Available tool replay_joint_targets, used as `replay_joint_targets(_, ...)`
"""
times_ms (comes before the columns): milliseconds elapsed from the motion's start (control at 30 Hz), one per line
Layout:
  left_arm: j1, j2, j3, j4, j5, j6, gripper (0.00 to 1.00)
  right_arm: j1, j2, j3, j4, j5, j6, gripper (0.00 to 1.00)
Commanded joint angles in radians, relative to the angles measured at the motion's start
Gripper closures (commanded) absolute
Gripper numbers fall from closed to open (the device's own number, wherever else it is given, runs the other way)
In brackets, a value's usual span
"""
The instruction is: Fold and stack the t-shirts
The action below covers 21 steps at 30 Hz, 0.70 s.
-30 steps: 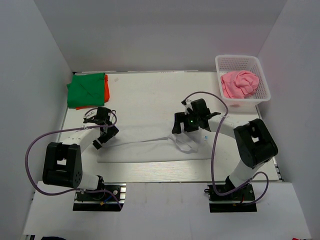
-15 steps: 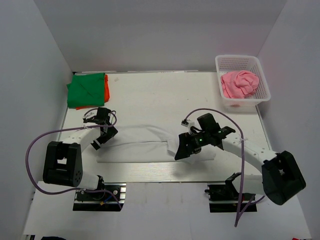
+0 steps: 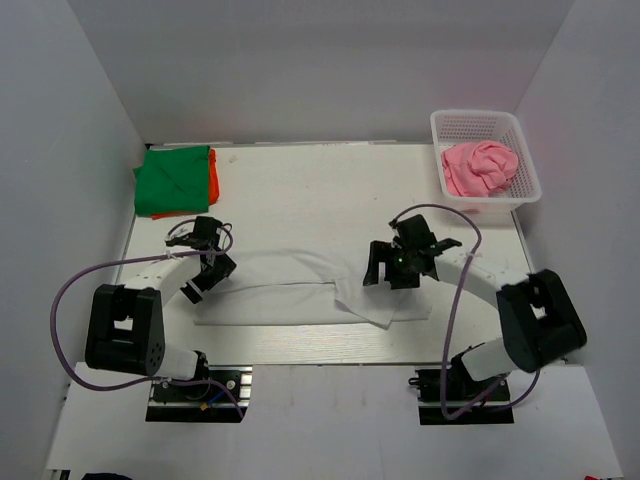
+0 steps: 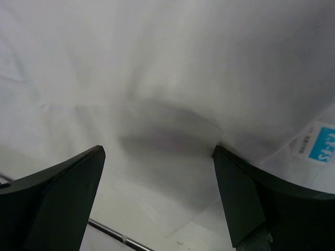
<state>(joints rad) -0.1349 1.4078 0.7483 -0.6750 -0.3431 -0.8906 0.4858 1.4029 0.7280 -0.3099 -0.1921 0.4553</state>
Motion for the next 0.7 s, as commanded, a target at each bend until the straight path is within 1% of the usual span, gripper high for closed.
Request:
replay_joint_targets(0,-0.011,-0.061,-0.047,-0.044,0.041,-0.047,0.00,-0.044,0.112,0.095,0.057,0.134,0.051,0.10)
replay_joint_targets(33,-0.022,-0.072,-0.061,-0.061,0.041,-0.057,0.00,-0.052,0.139,0.108,0.072,0.161,0.051,0.10)
replay_joint_targets(67,-0.022,-0.082,-0.075,-0.072,0.053,-0.057,0.00,-0.081,0.213,0.134,0.078,0.174,0.049,0.10)
replay_joint_targets(133,-0.043,-0.101,-0.112,-0.072,0.091,-0.068,0.00,-0.104,0.273,0.203,0.089,0.181,0.040,0.10)
replay_joint_targets(167,-0.052,-0.101,-0.137,-0.072,0.107,-0.068,0.00,-0.137,0.371,0.285,0.089,0.187,0.028,0.10)
replay_joint_targets(233,-0.068,-0.078,-0.148,-0.072,0.147,-0.080,0.00,-0.159,0.441,0.355,0.088,0.187,0.008,0.10)
replay_joint_targets(267,-0.084,-0.064,-0.161,-0.072,0.156,-0.090,0.00,-0.182,0.549,0.428,0.081,0.187,0.006,0.10)
replay_joint_targets(300,-0.106,-0.047,-0.161,-0.084,0.191,-0.102,0.00,-0.190,0.588,0.521,0.051,0.175,0.003,0.10)
replay_joint_targets(333,-0.118,-0.029,-0.152,-0.095,0.206,-0.102,0.00,-0.197,0.652,0.563,0.046,0.155,-0.012,0.10)
replay_joint_targets(367,-0.133,0.003,-0.138,-0.118,0.242,-0.117,0.00,-0.200,0.685,0.644,0.048,0.149,-0.023,0.10)
replay_joint_targets(400,-0.152,0.016,-0.138,-0.118,0.263,-0.117,0.00,-0.202,0.747,0.737,0.042,0.146,-0.064,0.10)
replay_joint_targets(433,-0.191,0.016,-0.129,-0.132,0.285,-0.117,0.00,-0.201,0.822,0.848,-0.004,0.129,-0.079,0.10)
replay_joint_targets(467,-0.210,0.026,-0.129,-0.146,0.329,-0.131,0.00,-0.196,0.855,0.907,-0.036,0.138,-0.096,0.10)
replay_joint_targets(500,-0.232,0.026,-0.129,-0.159,0.349,-0.142,0.00,-0.196,0.954,1.089,-0.066,0.147,-0.127,0.10)
replay_joint_targets(533,-0.268,0.010,-0.129,-0.179,0.366,-0.155,0.00,-0.191,0.984,1.134,-0.114,0.161,-0.135,0.10)
replay_joint_targets(567,-0.285,-0.010,-0.129,-0.219,0.389,-0.175,0.00,-0.193,1.007,1.168,-0.118,0.177,-0.144,0.10)
replay_joint_targets(600,-0.301,-0.036,-0.144,-0.219,0.407,-0.209,0.00,-0.196,1.063,1.201,-0.124,0.174,-0.155,0.10)
replay_joint_targets(633,-0.333,-0.103,-0.155,-0.230,0.426,-0.228,0.00,-0.196,1.079,1.279,-0.135,0.163,-0.158,0.10)
replay_joint_targets(667,-0.348,-0.142,-0.165,-0.230,0.441,-0.244,0.00,-0.196,1.090,1.301,-0.142,0.152,-0.176,0.10)
